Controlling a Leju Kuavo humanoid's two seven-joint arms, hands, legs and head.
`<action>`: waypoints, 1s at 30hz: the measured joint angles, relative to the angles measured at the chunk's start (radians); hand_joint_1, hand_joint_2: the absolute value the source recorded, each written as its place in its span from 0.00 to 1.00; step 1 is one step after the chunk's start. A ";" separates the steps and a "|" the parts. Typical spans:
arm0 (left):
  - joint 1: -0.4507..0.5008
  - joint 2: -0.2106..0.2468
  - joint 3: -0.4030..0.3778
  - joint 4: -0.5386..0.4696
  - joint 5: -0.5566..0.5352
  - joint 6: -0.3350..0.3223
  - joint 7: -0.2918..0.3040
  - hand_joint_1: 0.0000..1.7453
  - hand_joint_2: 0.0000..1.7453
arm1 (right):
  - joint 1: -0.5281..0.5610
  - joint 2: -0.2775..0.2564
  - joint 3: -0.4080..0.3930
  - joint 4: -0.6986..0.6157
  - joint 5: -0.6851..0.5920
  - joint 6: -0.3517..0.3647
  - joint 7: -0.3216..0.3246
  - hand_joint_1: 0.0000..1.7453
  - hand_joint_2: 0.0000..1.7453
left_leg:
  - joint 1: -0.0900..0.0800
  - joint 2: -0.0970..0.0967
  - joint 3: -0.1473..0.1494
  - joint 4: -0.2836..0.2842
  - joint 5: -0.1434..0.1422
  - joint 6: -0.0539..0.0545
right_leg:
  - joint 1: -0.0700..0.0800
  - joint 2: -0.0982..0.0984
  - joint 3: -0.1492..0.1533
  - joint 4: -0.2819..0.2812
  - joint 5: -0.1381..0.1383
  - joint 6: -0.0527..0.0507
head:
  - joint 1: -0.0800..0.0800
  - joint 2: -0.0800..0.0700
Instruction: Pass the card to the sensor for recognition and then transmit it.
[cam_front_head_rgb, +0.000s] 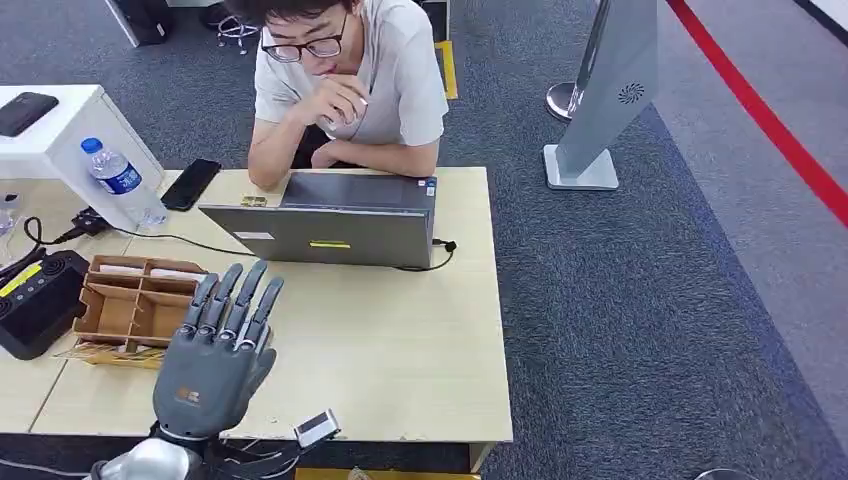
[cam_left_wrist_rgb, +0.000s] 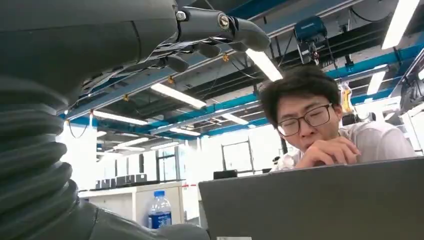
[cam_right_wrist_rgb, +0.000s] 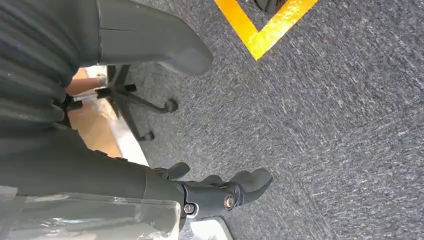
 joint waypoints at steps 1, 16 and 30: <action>0.000 0.000 0.000 0.000 0.000 0.000 0.000 0.00 1.00 | 0.000 0.000 0.000 0.000 0.000 0.000 0.000 0.00 1.00 | 0.000 0.000 0.000 0.000 0.000 0.000 | 0.000 0.000 0.000 0.000 0.000 0.000 | 0.000 0.000; 0.002 -0.006 0.000 0.000 0.000 0.000 0.000 0.00 1.00 | 0.000 0.000 0.000 0.000 0.000 0.000 0.000 0.00 1.00 | 0.000 0.000 0.000 0.000 0.000 0.000 | 0.000 0.000 0.000 0.000 0.000 0.000 | 0.000 0.000; 0.150 -0.096 0.146 0.053 0.002 0.006 -0.159 0.00 1.00 | -0.001 0.000 -0.016 0.000 -0.052 -0.002 -0.040 0.00 1.00 | 0.000 0.004 0.000 0.000 -0.001 0.000 | 0.000 0.004 -0.001 0.000 0.000 0.000 | 0.003 0.000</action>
